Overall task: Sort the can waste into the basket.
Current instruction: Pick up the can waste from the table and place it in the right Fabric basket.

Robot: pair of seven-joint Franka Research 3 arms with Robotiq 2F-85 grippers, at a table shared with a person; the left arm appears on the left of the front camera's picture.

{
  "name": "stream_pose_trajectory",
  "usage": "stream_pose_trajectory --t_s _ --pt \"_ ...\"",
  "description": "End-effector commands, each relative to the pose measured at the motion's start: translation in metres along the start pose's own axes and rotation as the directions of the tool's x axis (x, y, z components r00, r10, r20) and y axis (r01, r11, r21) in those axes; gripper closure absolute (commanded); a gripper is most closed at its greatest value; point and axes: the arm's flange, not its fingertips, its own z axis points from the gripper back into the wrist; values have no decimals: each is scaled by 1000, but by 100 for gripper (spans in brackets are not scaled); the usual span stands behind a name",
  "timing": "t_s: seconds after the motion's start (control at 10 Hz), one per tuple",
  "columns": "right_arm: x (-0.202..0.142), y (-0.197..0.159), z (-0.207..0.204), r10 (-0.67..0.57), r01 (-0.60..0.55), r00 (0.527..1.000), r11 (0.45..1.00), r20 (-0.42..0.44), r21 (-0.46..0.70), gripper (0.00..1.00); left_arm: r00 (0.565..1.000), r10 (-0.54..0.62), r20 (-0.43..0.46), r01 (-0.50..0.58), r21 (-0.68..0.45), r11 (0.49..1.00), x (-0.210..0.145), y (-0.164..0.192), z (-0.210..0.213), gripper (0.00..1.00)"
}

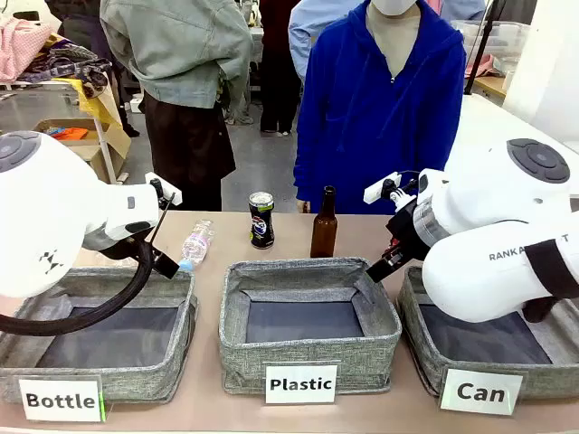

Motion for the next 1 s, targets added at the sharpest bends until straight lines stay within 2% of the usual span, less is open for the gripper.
stream_pose_trajectory --t_s 0.0,0.9 --pt "0 0 0 0 0 1000 1000 0 0 0 1000 0 0 0 0 1000 0 0 0 0" --pt "0 0 0 0 0 1000 1000 0 0 0 1000 0 0 0 0 1000 0 0 0 0"
